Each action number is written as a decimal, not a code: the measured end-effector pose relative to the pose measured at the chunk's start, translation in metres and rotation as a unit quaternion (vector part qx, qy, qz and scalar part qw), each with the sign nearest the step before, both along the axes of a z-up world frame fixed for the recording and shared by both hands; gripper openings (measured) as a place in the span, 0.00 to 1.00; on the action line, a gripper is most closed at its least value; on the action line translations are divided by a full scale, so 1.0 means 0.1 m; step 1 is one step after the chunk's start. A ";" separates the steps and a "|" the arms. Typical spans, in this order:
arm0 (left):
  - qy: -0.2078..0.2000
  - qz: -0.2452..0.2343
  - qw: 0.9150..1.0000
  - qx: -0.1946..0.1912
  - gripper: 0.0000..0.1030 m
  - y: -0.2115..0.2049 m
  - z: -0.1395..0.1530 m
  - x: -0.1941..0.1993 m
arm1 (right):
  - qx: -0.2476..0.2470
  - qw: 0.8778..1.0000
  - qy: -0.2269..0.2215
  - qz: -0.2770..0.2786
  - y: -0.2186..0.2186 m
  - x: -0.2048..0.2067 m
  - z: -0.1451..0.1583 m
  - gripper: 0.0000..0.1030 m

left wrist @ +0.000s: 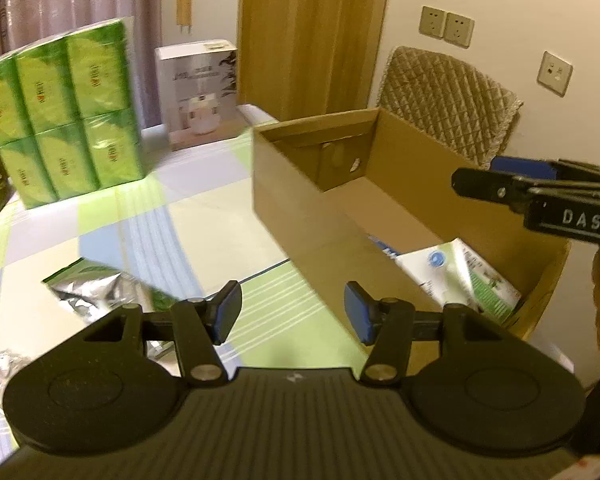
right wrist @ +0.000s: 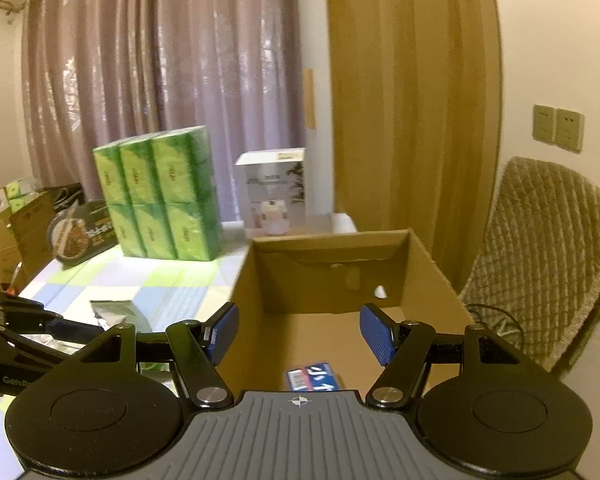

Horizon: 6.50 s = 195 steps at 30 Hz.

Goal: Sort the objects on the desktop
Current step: 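Withdraw both tools from the cardboard box back over the table, then grasp the white plastic spoon with the right tool while the left tool reaches the white night light, then lift the spoon and night light and carry both toward the cardboard box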

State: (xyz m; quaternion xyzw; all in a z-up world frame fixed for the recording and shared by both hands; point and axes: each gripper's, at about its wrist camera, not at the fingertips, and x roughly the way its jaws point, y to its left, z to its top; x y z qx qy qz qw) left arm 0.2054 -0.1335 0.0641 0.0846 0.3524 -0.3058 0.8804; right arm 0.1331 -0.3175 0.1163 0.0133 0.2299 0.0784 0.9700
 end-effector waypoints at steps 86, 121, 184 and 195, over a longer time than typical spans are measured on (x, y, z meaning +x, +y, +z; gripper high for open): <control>0.033 -0.080 0.990 0.109 0.72 1.36 -0.89 0.57 | -0.223 0.851 0.276 0.388 2.19 1.36 -1.44 0.61; 0.061 -0.079 0.987 0.125 0.62 1.36 -0.86 0.04 | -0.147 0.891 0.298 0.310 1.87 0.47 -1.24 0.07; 0.032 0.030 0.994 0.098 0.60 0.86 -0.43 -0.29 | -0.044 0.963 0.195 0.181 1.17 -0.13 -0.93 0.07; 0.001 0.059 0.996 0.066 0.60 0.74 -0.15 -0.21 | -0.042 0.979 0.131 0.153 1.08 -0.10 -0.63 0.07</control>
